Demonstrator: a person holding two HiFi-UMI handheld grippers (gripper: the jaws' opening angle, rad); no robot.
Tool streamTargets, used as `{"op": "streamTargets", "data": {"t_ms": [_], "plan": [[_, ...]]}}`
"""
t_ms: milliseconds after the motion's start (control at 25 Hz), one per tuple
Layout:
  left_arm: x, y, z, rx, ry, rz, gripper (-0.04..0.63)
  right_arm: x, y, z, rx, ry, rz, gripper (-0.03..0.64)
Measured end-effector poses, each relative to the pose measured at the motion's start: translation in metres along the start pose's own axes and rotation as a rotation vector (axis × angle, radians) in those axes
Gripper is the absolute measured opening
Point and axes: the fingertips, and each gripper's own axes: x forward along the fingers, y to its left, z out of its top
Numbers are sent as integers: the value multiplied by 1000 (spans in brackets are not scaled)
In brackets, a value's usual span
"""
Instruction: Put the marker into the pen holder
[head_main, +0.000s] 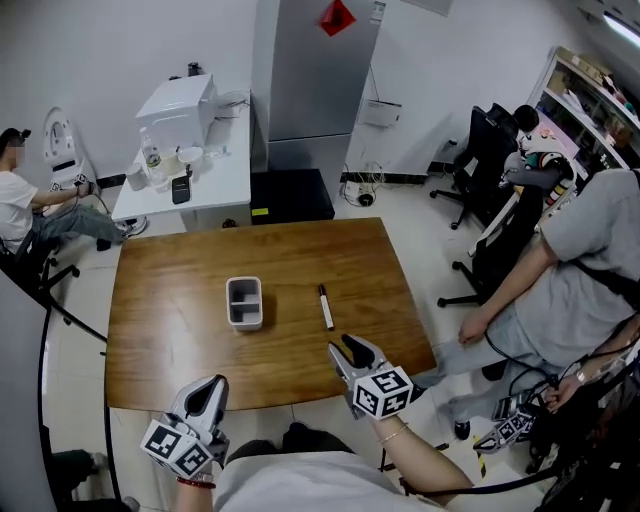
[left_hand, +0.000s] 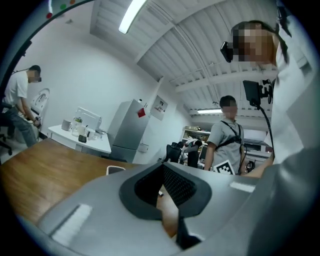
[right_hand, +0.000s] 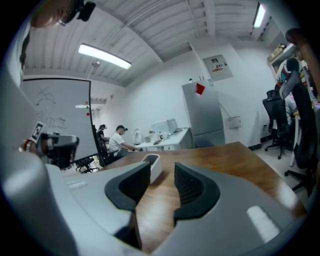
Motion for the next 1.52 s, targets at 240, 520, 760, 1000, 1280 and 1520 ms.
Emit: {"op": "streamTargets", "data": {"t_ms": [240,520,760,1000,1280,1520], "plan": [[0,20,-5,18,76,16,-5,46,-46,-18,15,106,-82,127],[8,36,13,65,39,-16,-3,89,-69,-63,0,282,-132,130],[-6,57,4,54,70,18,-3,106,-95,-86,-42,376,-227,123],[-15,66,9,43,39,23,-3,118,-98,-106,-44,464,-225,127],[-13,63,14,42,52,-18,-3,122,-104,-127,-31,543,-261,121],[-19,70,13,45,53,16,-3,117,-102,-125,-78,553,-289,64]]}}
